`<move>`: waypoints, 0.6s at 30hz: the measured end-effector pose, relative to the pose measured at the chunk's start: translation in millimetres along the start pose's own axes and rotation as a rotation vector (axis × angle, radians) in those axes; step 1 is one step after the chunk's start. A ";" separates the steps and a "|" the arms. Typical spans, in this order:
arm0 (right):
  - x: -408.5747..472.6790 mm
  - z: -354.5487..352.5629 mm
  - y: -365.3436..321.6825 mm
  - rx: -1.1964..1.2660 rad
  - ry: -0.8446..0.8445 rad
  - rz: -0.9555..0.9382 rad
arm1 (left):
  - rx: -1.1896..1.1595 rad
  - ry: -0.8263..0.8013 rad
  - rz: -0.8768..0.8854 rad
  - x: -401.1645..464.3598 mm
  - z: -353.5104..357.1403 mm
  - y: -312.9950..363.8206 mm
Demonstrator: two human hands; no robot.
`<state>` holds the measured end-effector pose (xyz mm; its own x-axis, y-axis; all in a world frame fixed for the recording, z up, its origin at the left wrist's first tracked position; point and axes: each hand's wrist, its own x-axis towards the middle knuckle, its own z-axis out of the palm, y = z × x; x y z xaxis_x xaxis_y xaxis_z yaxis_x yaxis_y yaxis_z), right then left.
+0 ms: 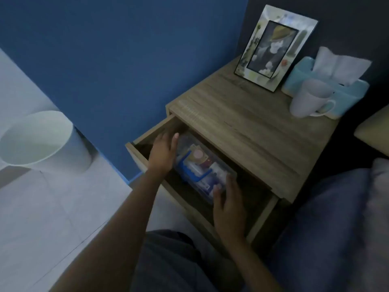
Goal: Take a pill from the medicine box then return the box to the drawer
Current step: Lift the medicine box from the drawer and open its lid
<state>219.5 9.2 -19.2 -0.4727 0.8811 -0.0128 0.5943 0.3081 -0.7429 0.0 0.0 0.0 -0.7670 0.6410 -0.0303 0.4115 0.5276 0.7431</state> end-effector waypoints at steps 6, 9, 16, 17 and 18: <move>32.0 15.2 6.3 0.485 0.008 0.525 | 0.085 -0.315 -0.268 36.2 11.9 -6.1; 41.1 23.7 2.2 0.683 0.032 0.653 | 0.055 -0.362 -0.296 43.7 18.5 -8.7; 46.5 39.8 -10.4 0.837 0.057 0.877 | 0.023 -0.382 -0.285 48.6 17.8 -16.0; 44.8 39.7 -13.2 0.855 0.053 0.889 | 0.019 -0.380 -0.265 47.8 15.2 -16.2; 42.2 39.1 -16.2 0.865 0.047 0.892 | 0.018 -0.371 -0.247 46.5 11.9 -15.9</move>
<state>164.6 27.4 -33.9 -0.0899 0.6791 -0.7286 0.0635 -0.7261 -0.6846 -36.3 28.0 -21.2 -0.6159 0.6498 -0.4456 0.2495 0.6973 0.6720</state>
